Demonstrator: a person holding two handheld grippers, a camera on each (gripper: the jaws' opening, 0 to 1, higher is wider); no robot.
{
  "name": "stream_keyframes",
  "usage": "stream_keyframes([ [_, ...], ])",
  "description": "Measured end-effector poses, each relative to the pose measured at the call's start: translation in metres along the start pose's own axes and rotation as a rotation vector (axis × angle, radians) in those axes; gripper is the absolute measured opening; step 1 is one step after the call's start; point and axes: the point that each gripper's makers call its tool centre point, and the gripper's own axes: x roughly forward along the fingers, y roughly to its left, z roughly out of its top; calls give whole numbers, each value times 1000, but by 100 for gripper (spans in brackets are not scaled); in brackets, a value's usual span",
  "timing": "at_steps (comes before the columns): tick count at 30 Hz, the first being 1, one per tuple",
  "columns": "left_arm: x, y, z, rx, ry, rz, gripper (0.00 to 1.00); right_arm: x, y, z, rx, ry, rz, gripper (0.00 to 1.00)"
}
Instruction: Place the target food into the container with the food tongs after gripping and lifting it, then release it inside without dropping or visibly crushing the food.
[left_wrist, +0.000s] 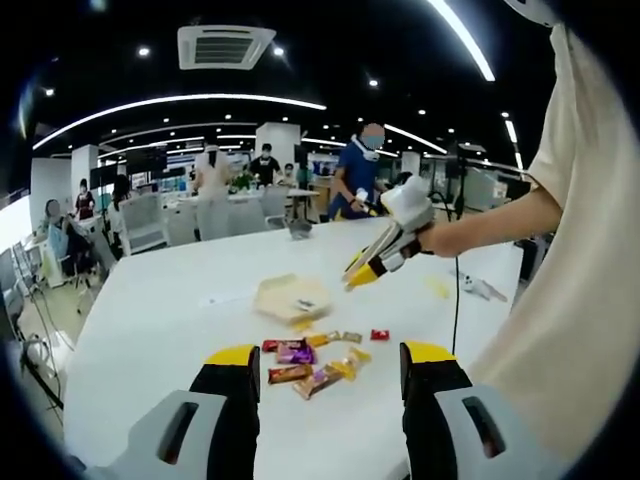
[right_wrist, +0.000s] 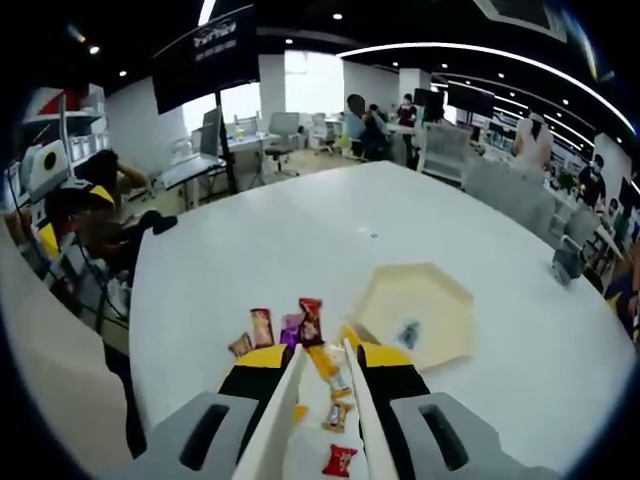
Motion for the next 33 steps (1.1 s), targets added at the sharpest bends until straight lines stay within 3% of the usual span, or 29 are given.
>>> stream_keyframes([
  [4, 0, 0, -1, -2, 2, 0, 56, 3, 10, -4, -23, 16, 35, 26],
  [7, 0, -1, -3, -8, 3, 2, 56, 7, 26, -9, -114, 51, 83, 26],
  [18, -2, -2, -7, -21, 9, 8, 55, 23, 66, -32, -289, 159, 195, 26],
  [25, -3, -2, -9, -30, 8, 13, 55, 30, 74, -45, -334, 203, 230, 26],
  [33, -5, -1, -13, -40, 10, 21, 55, 33, 70, -43, -350, 213, 237, 27],
])
